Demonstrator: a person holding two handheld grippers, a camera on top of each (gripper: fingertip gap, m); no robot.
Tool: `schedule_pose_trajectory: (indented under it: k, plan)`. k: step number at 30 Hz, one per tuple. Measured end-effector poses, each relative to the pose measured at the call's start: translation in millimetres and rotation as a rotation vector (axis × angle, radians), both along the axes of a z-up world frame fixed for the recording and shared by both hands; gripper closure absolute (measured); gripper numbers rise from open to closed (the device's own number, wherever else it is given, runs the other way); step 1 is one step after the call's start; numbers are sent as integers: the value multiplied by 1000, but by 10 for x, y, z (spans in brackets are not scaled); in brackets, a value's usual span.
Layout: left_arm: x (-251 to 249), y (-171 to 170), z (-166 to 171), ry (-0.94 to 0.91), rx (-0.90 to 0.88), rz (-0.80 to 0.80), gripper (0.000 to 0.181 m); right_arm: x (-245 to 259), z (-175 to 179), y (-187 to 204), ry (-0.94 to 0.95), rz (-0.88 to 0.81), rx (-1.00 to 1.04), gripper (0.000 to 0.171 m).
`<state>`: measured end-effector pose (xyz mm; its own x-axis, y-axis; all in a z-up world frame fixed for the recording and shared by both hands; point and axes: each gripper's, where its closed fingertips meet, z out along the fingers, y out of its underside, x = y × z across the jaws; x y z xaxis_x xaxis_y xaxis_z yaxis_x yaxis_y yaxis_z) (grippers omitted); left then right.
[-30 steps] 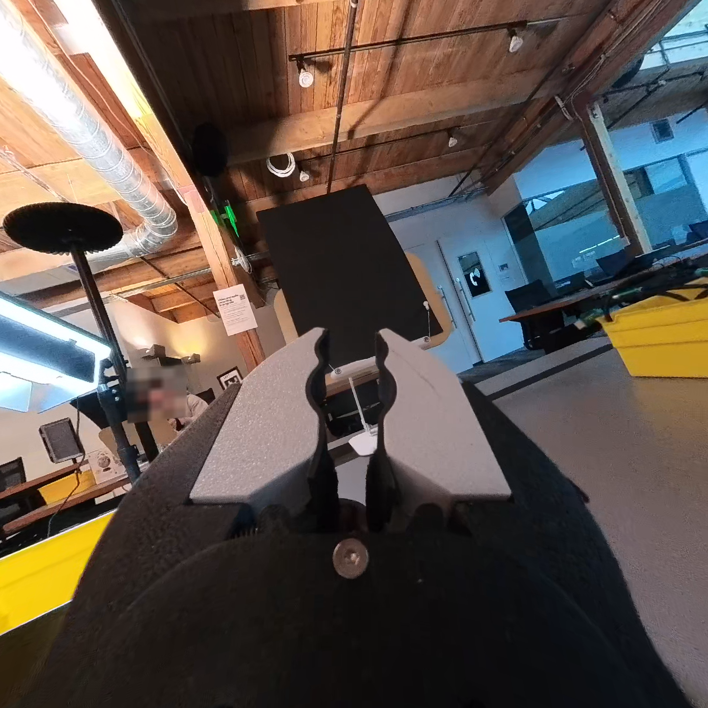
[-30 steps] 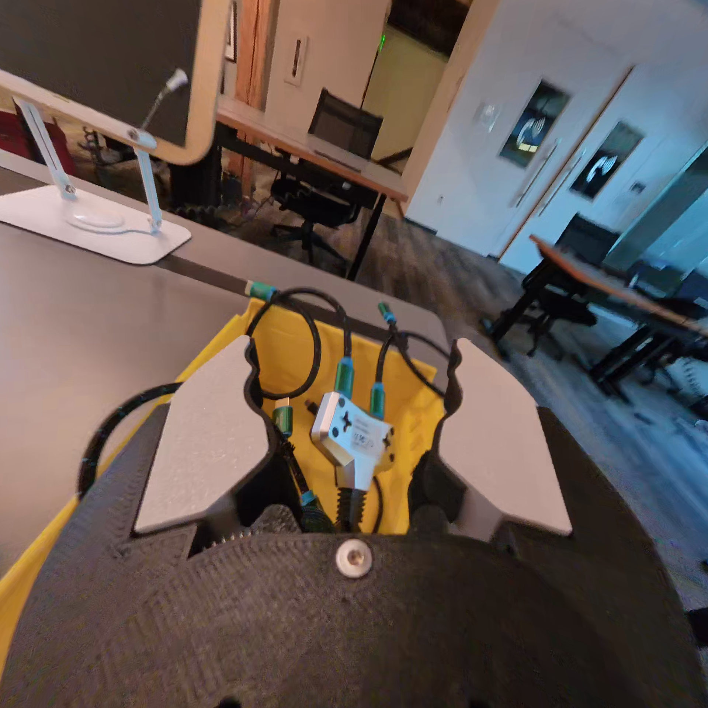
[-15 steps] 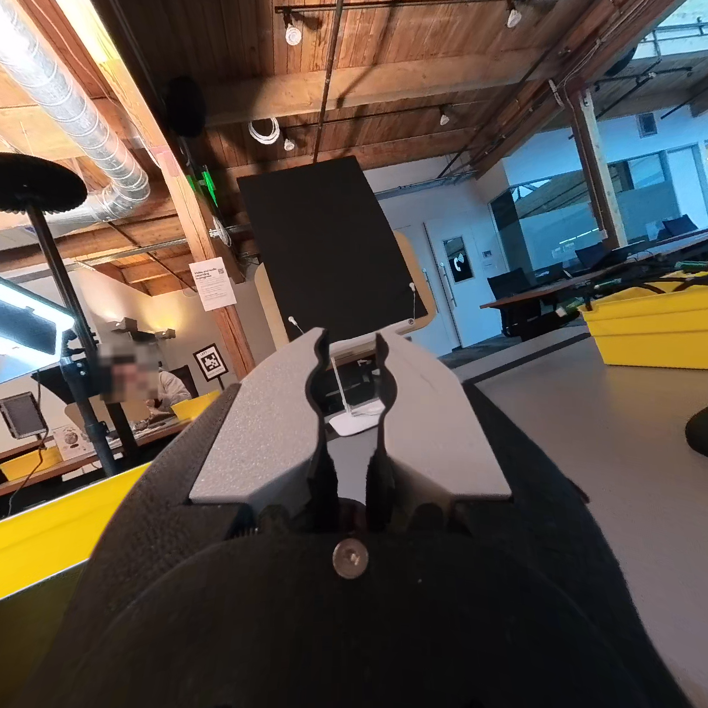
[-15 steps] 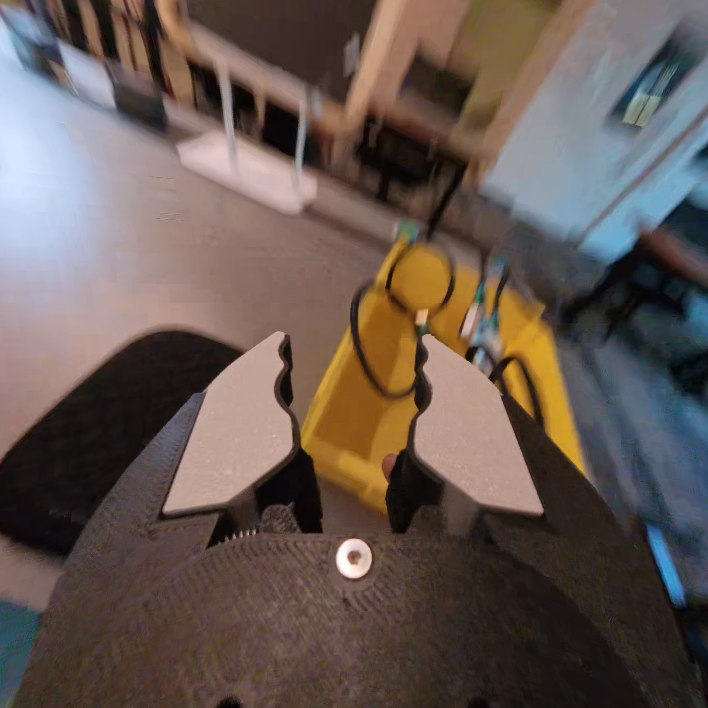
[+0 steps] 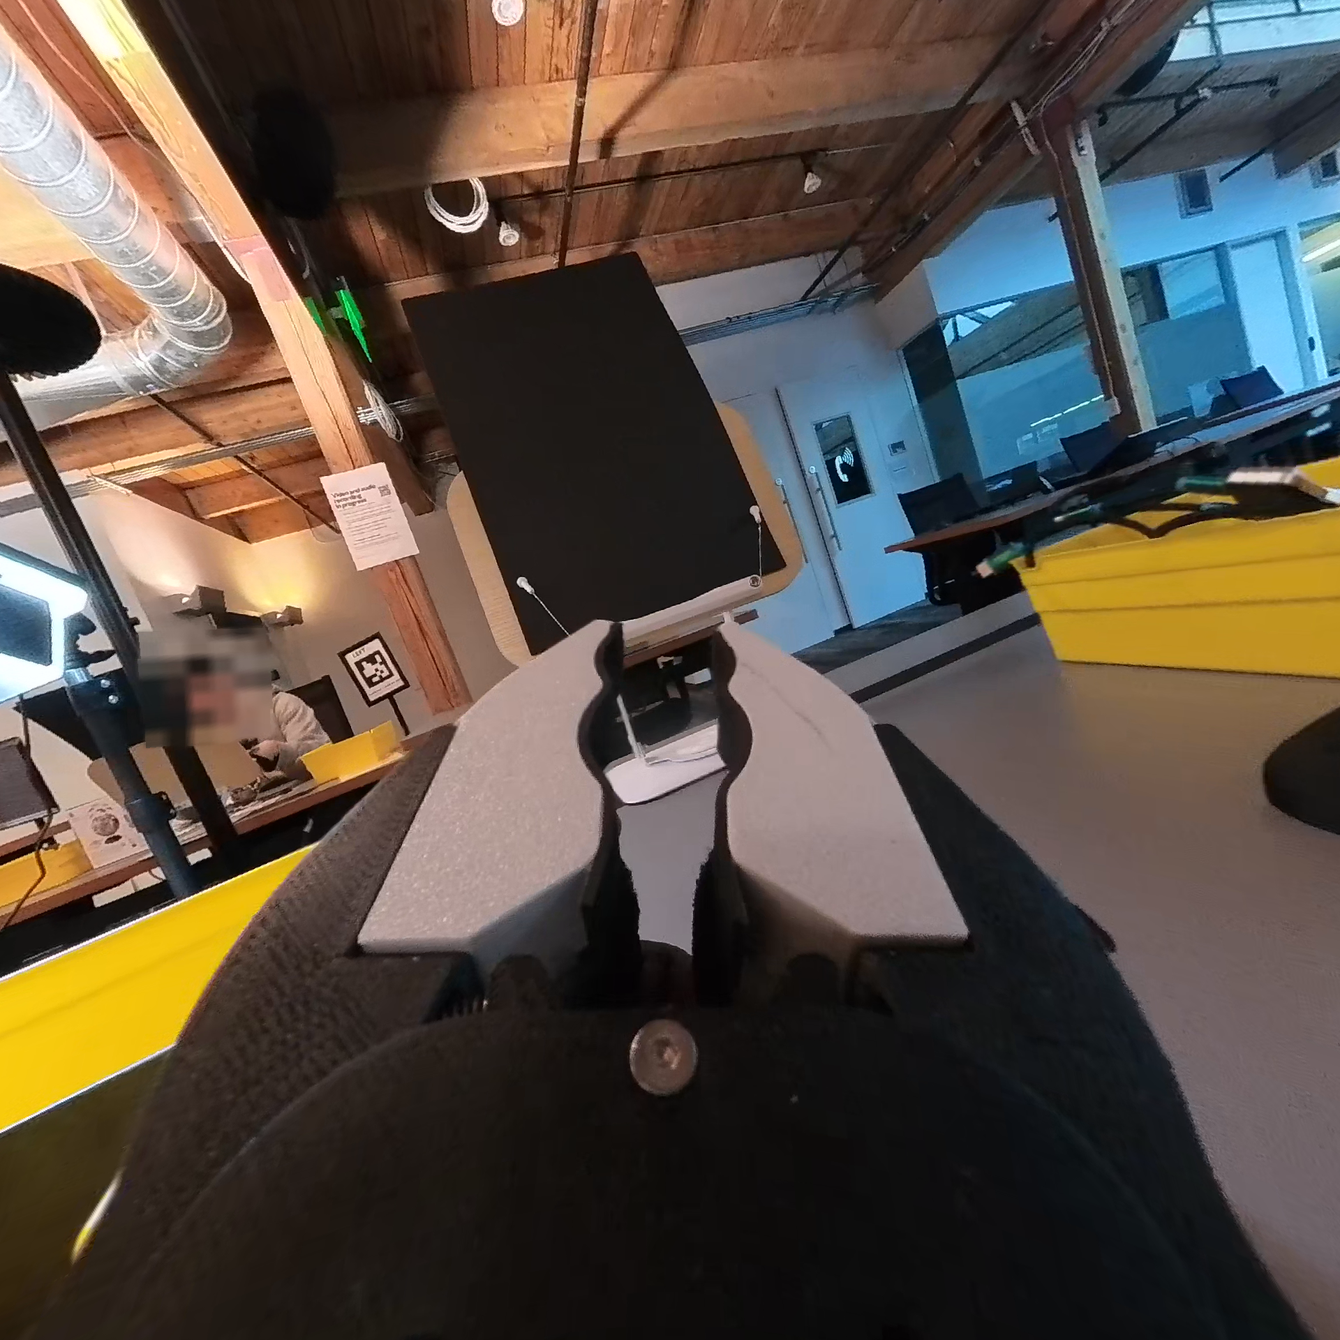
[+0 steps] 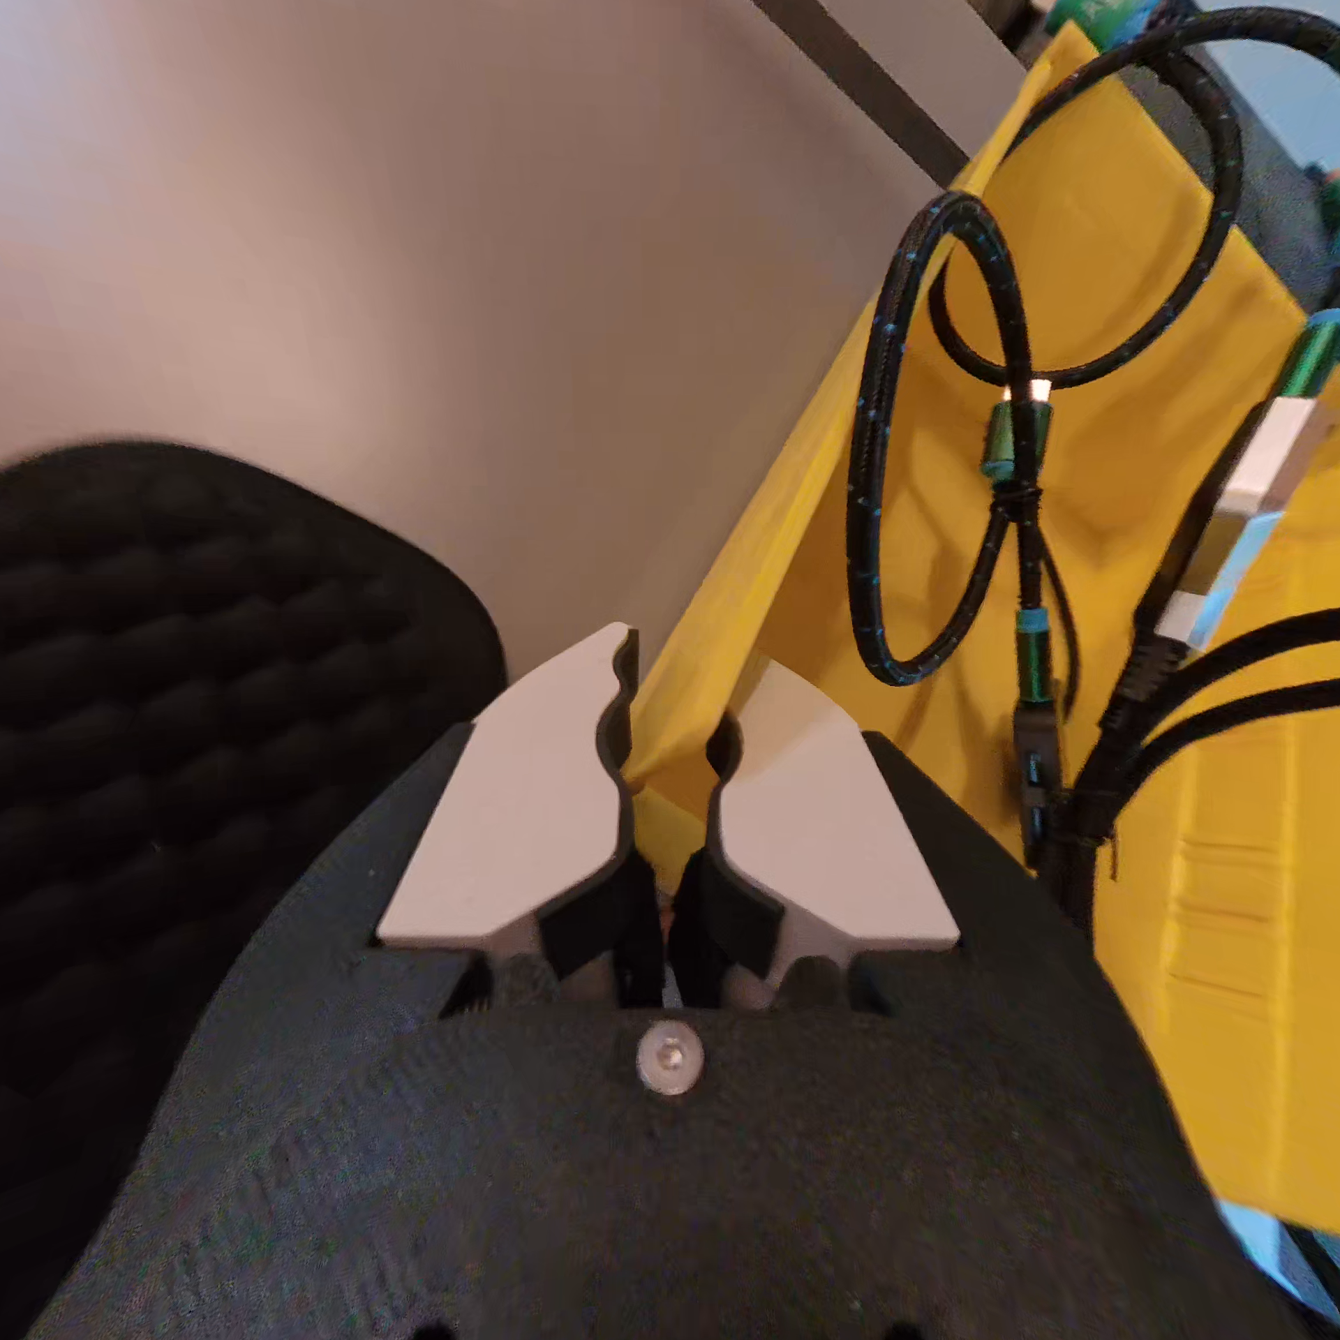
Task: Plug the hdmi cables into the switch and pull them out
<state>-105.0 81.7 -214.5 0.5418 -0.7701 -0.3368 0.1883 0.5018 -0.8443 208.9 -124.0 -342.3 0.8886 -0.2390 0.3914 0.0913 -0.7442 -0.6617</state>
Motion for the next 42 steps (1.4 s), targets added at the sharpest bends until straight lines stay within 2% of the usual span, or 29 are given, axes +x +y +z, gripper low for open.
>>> schedule_pose_trajectory:
  k: [10,17,28,33,35,39,42]
  plan:
    - [35,-10,-38,40,28,15,159,-389,-1,773,0,126,-4,156]
    - [44,-26,-40,57,59,33,159,-986,-6,1305,-4,252,-51,152]
    - [-13,-19,9,19,57,41,159,-2217,-1,1966,-63,517,-81,146]
    - [-190,3,154,-78,103,126,159,-2796,3,2290,45,712,12,135]
    - [-317,18,236,-152,106,153,159,-3084,20,2366,111,885,67,112]
    - [-497,107,295,-252,49,174,159,-3300,273,2385,209,1035,303,104]
    - [-586,147,318,-304,17,179,159,-3168,480,2341,216,1011,448,108]
